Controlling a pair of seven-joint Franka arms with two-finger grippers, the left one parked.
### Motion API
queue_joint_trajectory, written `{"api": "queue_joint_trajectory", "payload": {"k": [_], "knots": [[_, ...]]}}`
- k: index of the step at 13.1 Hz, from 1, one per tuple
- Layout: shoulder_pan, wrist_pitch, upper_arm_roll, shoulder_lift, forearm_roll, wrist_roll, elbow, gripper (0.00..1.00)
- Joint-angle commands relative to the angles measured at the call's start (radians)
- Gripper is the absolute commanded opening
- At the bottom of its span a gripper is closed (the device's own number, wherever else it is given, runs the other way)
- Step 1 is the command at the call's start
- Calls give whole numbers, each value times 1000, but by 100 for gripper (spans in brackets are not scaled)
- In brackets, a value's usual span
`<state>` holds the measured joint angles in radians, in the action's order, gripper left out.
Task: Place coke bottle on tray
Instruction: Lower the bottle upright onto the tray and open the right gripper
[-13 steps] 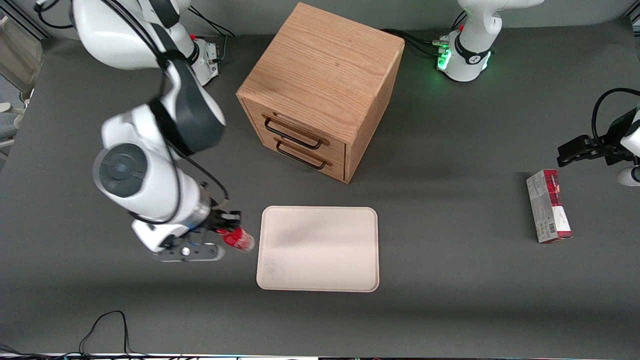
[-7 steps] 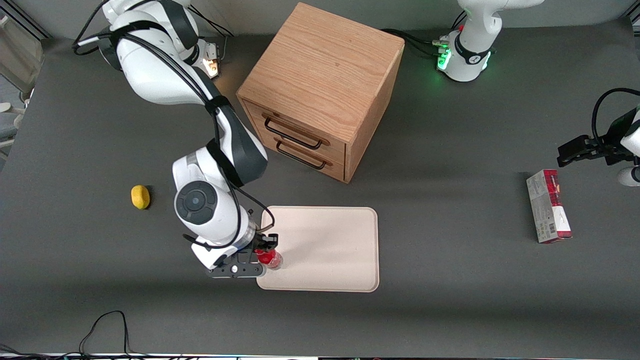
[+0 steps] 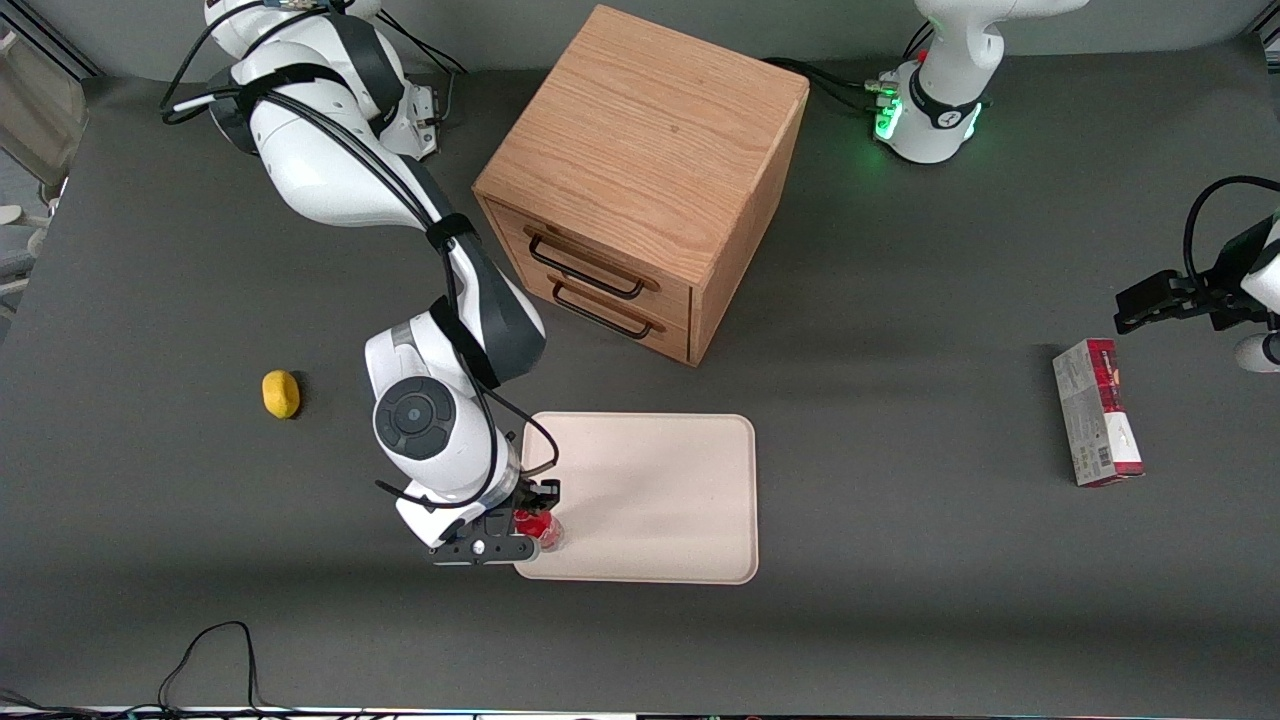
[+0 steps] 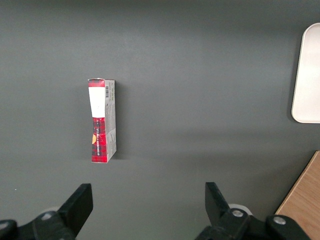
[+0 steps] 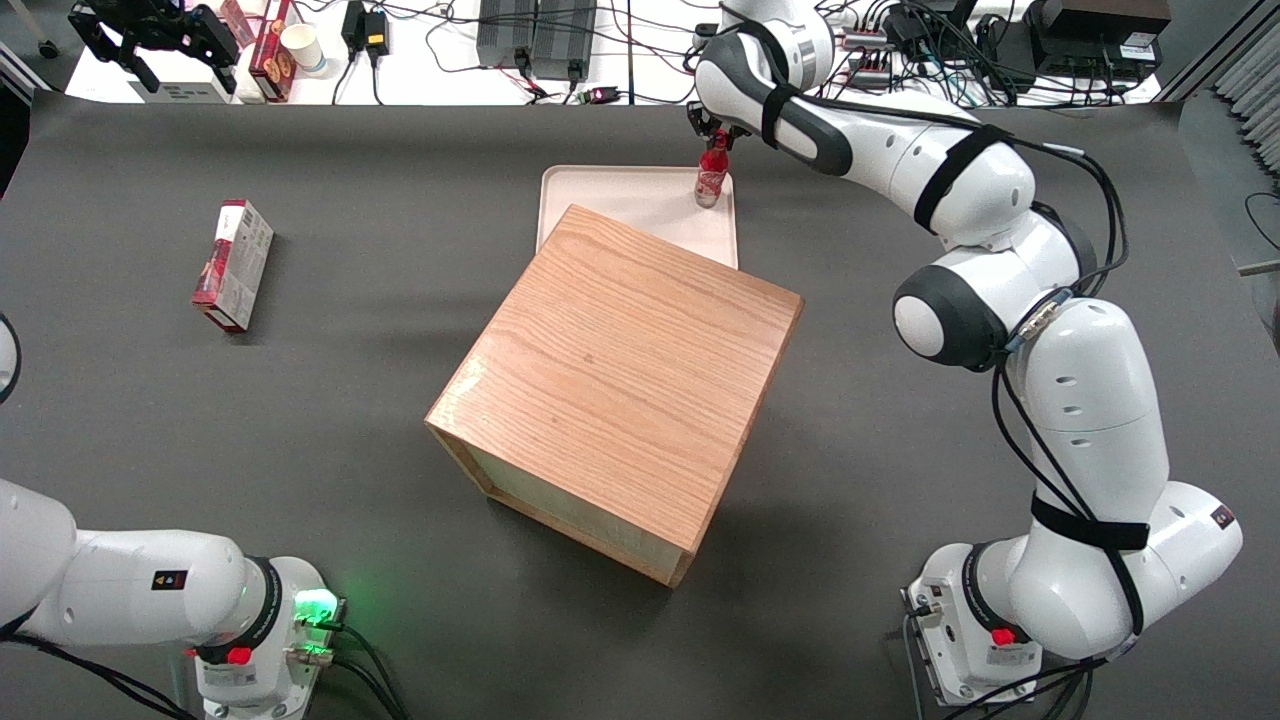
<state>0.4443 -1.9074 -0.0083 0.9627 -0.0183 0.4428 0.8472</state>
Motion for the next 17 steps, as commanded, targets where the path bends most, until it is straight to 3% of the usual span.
{"api": "queue_joint_trajectory", "payload": {"k": [1, 3, 4, 11, 13, 17], "knots": [[8, 11, -9, 18, -31, 10, -46, 0], [8, 11, -7, 18, -37, 8, -46, 0], [5, 11, -7, 18, -37, -7, -46, 99], [1, 25, -7, 1, -37, -13, -45, 100], [-4, 89, -12, -34, -35, -35, -42, 100], [-125, 298, -7, -238, 1, -228, 86, 100]]}}
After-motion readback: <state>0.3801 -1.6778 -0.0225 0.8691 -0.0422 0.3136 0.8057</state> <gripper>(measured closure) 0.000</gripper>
